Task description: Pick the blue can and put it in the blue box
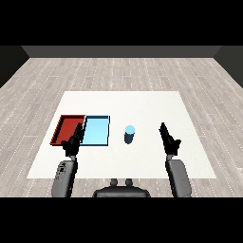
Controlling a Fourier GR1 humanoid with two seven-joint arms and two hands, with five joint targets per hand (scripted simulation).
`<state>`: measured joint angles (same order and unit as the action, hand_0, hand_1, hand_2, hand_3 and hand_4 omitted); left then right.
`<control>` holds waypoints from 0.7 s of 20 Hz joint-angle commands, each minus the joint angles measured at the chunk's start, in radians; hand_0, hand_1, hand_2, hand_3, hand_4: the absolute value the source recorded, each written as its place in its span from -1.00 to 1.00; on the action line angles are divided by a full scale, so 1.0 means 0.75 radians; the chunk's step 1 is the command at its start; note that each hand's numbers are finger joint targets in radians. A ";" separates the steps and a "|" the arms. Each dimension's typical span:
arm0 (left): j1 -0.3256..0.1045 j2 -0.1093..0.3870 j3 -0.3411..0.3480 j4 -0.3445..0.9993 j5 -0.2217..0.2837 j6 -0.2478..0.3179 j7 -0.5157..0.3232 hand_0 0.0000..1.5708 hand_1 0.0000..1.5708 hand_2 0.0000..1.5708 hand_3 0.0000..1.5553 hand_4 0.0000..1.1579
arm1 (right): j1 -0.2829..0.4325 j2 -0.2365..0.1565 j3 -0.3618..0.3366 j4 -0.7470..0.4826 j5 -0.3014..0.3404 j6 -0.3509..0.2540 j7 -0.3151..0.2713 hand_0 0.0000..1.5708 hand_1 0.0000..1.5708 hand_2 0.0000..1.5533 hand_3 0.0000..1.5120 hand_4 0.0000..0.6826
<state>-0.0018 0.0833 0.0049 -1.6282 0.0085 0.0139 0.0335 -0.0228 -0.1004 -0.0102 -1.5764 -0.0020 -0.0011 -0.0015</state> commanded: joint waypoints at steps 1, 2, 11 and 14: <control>-0.001 -0.008 0.005 0.020 -0.014 -0.017 -0.009 -1.00 -1.00 -1.00 -1.00 -1.00 | -0.030 0.015 0.003 0.024 0.053 -0.017 0.011 -1.00 -1.00 -1.00 -1.00 -1.00; 0.001 -0.007 0.000 0.035 -0.020 -0.025 -0.017 -1.00 -1.00 -1.00 -1.00 -1.00 | -0.058 0.027 0.010 0.043 0.065 -0.033 0.018 -1.00 -1.00 -1.00 -1.00 -1.00; 0.003 -0.077 0.069 -0.002 0.123 -0.106 -0.540 -1.00 -1.00 -1.00 -1.00 -1.00 | -0.170 0.103 -0.030 0.093 -0.157 0.123 -0.318 -1.00 -1.00 -1.00 -1.00 -1.00; 0.017 -0.073 0.065 0.051 0.137 -0.153 -0.608 -1.00 -1.00 -1.00 -1.00 -1.00 | -0.199 0.096 -0.041 0.128 -0.170 0.145 -0.355 -1.00 -1.00 -1.00 -1.00 -1.00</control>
<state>-0.0040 0.0316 0.0393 -1.6218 0.0851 -0.0635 -0.3143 -0.1412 -0.0226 -0.0159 -1.5229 -0.0903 0.0659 -0.2026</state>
